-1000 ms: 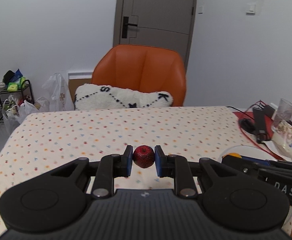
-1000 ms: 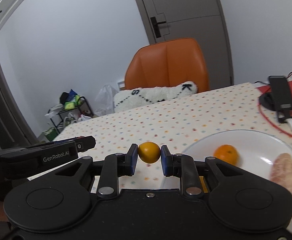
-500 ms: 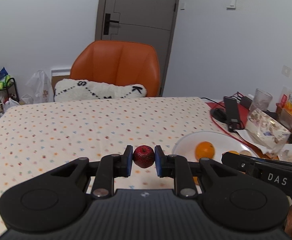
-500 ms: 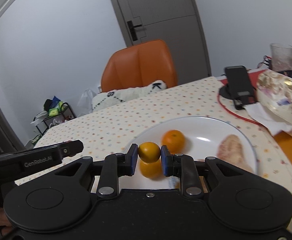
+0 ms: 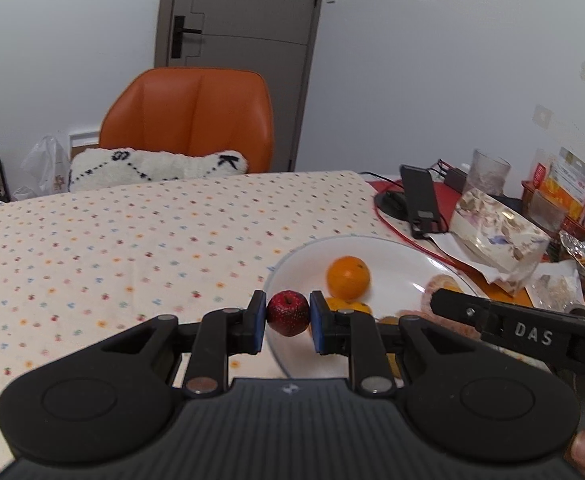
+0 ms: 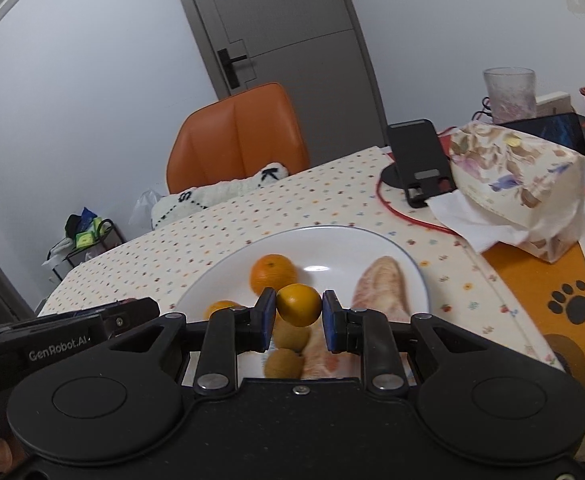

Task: Organize fruits
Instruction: 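Carry the plum and small orange over the white plate and open both tools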

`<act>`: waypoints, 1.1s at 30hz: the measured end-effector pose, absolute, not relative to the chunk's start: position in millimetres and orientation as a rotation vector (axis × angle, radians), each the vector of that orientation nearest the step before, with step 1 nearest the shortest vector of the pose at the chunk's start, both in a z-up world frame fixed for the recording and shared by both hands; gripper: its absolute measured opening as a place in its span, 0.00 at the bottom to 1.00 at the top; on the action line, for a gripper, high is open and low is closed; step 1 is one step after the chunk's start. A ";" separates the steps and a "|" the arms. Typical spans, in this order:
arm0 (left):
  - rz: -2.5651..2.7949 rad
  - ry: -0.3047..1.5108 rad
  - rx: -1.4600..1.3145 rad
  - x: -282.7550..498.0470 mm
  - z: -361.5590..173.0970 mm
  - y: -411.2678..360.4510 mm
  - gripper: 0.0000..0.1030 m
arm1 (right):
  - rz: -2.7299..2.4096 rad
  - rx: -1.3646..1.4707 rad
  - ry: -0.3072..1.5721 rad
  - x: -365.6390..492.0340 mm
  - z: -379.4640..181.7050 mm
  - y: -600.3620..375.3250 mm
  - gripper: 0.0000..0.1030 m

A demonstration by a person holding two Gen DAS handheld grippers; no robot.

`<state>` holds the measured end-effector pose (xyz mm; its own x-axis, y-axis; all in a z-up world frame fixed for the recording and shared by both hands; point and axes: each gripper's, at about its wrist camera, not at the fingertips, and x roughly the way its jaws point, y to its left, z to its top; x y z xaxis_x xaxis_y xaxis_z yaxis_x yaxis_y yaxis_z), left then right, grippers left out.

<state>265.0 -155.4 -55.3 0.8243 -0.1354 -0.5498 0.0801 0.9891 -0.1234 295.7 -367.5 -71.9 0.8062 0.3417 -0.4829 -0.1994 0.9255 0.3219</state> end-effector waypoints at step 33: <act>-0.072 0.631 -0.093 262.5 -51.1 -127.5 0.66 | 0.234 0.274 0.552 307.6 -69.8 -378.7 0.34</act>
<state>262.5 -127.5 -51.1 0.8051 -0.0958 -0.5853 0.0391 0.9933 -0.1089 307.6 -378.7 -69.8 0.8269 0.2905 -0.4815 -0.1446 0.9373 0.3172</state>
